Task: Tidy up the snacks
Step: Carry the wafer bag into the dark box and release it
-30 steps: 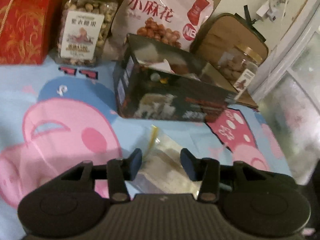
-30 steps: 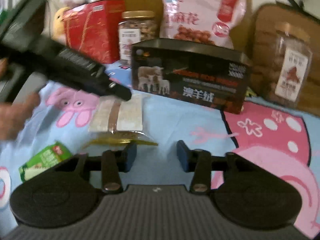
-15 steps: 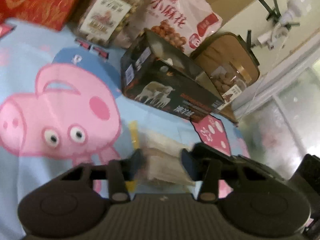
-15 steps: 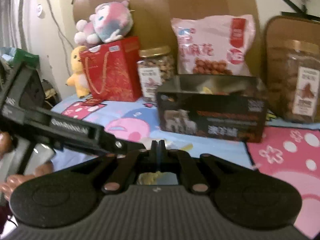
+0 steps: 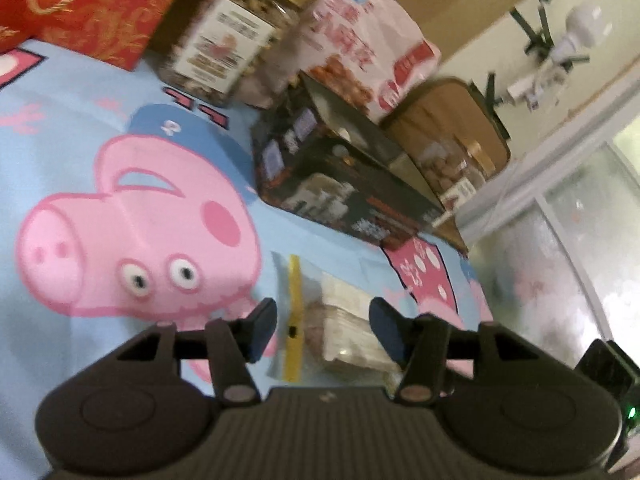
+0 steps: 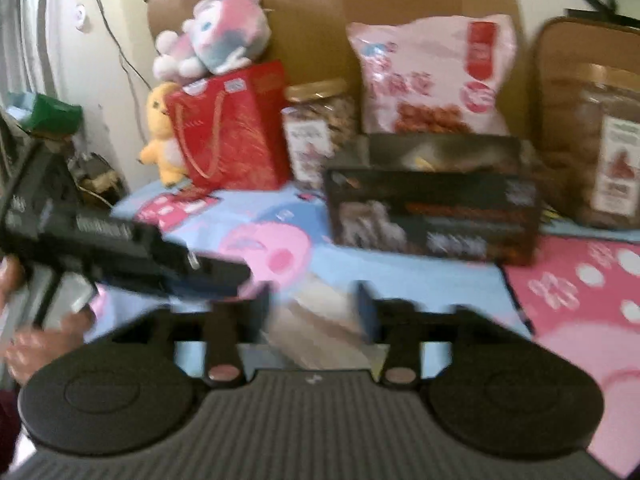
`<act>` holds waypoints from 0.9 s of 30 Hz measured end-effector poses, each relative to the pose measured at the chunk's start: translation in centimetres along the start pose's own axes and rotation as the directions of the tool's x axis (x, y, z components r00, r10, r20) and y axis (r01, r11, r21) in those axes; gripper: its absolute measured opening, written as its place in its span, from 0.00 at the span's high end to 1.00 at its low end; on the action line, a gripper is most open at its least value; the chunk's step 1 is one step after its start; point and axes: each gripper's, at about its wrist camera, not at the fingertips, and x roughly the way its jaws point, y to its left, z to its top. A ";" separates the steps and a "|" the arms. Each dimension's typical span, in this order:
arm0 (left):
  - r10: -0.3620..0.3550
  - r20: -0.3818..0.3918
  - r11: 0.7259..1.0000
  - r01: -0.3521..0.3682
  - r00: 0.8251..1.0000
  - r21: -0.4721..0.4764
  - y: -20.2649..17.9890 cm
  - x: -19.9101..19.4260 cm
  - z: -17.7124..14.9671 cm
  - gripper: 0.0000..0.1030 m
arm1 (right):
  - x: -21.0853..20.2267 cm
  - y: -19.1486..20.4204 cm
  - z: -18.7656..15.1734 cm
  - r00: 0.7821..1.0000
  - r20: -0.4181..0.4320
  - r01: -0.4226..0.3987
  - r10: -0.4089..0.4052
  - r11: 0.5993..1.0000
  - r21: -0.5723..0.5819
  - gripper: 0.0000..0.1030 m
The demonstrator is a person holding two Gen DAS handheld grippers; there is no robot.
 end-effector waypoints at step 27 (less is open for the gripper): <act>0.083 0.145 0.975 -0.111 0.986 0.194 -10.4 3.5 9.6 0.53 | 1.8 -4.0 7.0 0.972 0.233 0.041 -0.021 0.996 -0.078 0.49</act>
